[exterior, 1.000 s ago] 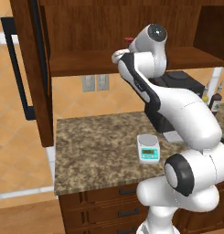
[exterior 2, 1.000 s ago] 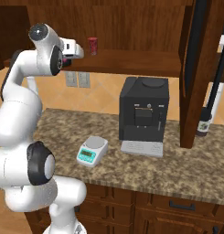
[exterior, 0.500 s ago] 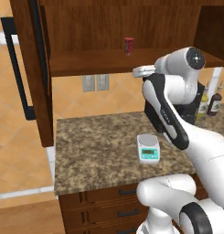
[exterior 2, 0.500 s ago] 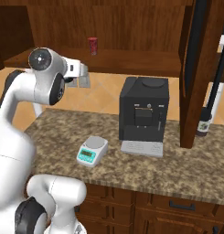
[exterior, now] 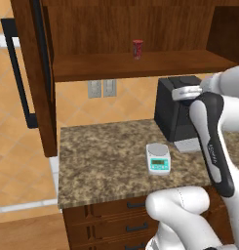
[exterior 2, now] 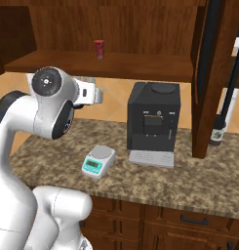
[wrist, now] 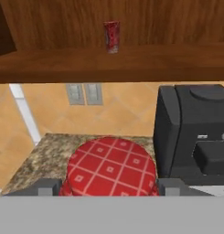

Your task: Pick the jam and place it on the digital scale for weighing, and close the cabinet.

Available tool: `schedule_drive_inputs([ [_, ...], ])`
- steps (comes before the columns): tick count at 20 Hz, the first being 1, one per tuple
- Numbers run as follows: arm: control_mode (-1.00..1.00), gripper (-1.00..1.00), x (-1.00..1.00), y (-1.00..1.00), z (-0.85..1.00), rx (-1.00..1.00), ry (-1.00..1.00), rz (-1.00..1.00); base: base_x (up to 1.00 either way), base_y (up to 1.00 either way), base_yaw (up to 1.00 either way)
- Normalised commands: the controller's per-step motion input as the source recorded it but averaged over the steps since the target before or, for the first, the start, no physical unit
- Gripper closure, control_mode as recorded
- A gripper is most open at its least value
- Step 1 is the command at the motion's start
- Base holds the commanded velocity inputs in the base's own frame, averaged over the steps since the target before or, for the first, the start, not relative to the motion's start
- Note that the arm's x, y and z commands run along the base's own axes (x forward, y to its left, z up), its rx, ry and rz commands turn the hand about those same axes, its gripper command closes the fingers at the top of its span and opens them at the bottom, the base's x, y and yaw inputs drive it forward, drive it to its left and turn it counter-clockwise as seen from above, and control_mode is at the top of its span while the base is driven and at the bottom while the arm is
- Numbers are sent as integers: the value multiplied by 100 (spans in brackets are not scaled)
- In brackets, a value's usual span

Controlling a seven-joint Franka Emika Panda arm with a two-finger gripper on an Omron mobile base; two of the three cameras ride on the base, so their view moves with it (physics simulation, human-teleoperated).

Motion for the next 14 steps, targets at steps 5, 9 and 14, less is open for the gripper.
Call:
schedule_drive_inputs([
  [5, -100, 100, -24, -22, -44, 0, 5, 15, 0, 0, 0],
  [9, -100, 100, 2, -1, -49, 0, 14, 26, 0, 0, 0],
  [14, -100, 100, 28, 0, -51, 0, 7, 20, 0, 0, 0],
])
